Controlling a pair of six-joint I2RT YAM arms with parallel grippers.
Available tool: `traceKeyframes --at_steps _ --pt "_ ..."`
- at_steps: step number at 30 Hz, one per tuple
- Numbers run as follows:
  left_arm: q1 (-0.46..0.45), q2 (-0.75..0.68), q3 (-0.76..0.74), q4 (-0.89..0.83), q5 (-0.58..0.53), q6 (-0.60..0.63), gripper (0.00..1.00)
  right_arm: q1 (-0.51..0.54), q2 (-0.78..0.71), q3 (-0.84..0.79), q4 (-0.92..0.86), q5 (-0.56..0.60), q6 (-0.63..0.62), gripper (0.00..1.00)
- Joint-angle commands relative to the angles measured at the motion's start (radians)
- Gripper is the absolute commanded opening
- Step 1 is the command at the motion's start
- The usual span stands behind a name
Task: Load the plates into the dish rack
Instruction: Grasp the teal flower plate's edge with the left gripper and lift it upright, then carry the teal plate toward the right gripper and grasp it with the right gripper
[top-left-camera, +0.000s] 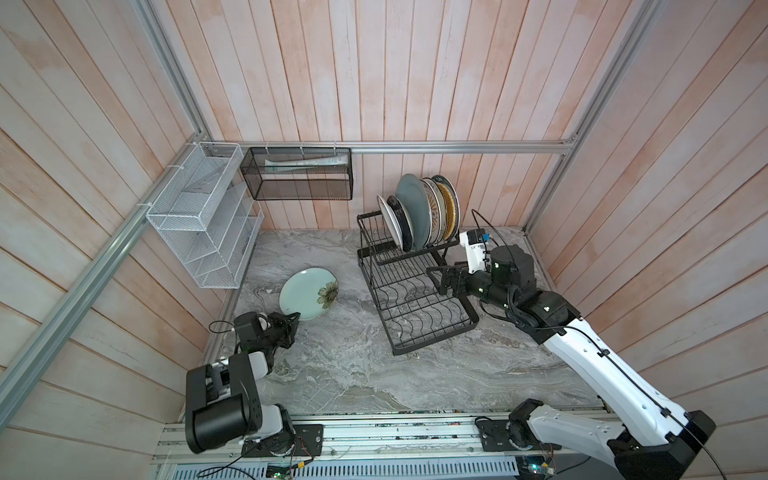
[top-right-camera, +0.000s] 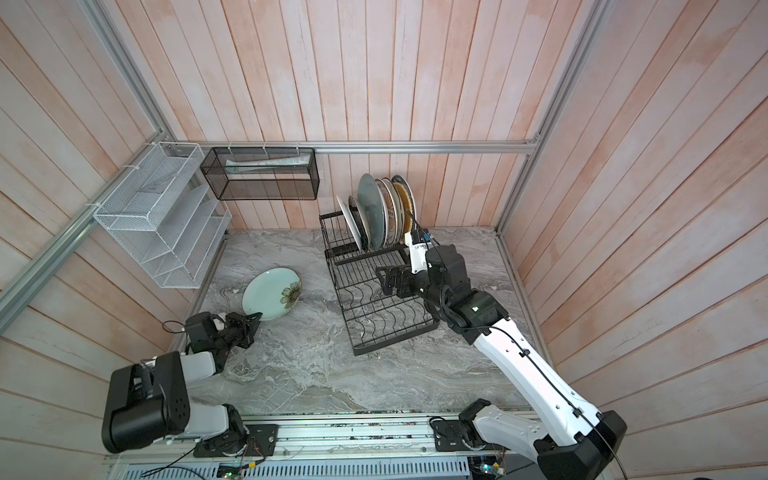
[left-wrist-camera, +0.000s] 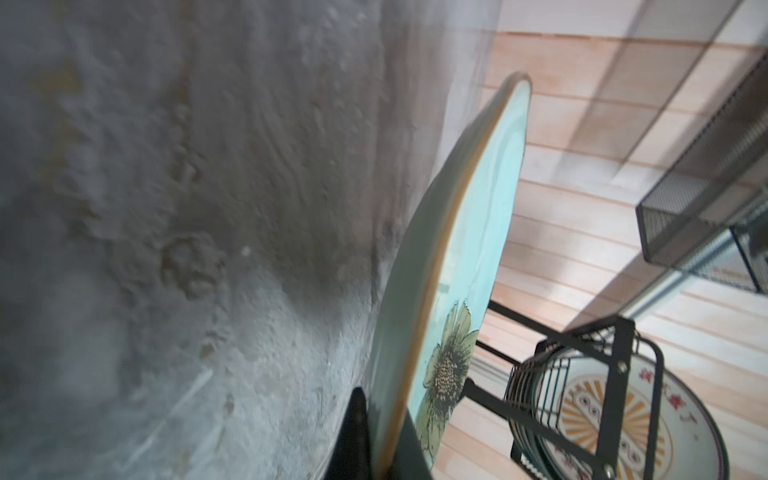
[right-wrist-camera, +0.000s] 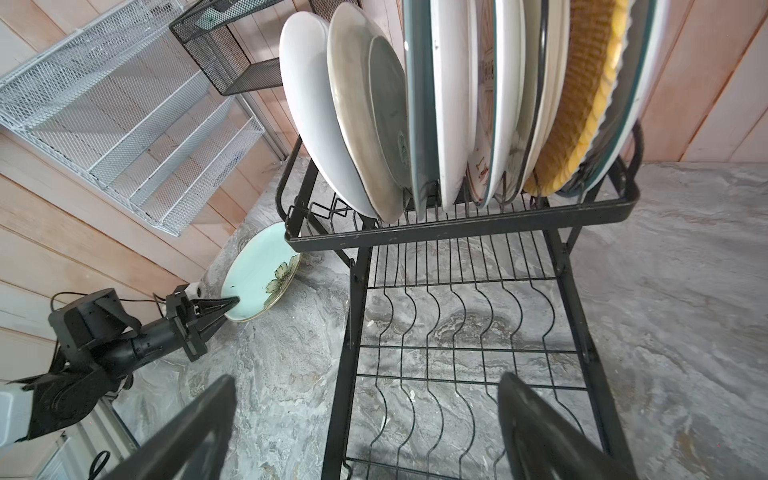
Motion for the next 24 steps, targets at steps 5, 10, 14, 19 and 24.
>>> traceKeyframes --at_steps 5,10,14,19,24 --pt "-0.005 -0.241 0.012 -0.152 0.227 0.222 0.00 -0.015 0.028 -0.054 0.079 -0.126 0.092 0.97" --pt "-0.079 -0.321 0.059 -0.287 0.320 0.363 0.00 -0.014 0.051 -0.075 0.097 -0.184 0.115 0.97" --pt "-0.196 -0.328 0.068 -0.279 0.360 0.377 0.00 -0.014 0.072 -0.089 0.118 -0.238 0.131 0.97" --pt "-0.362 -0.303 0.087 -0.189 0.352 0.327 0.00 -0.013 0.097 -0.137 0.154 -0.293 0.166 0.97" --pt "-0.498 -0.255 0.122 -0.086 0.328 0.262 0.00 -0.008 0.121 -0.179 0.171 -0.312 0.179 0.97"
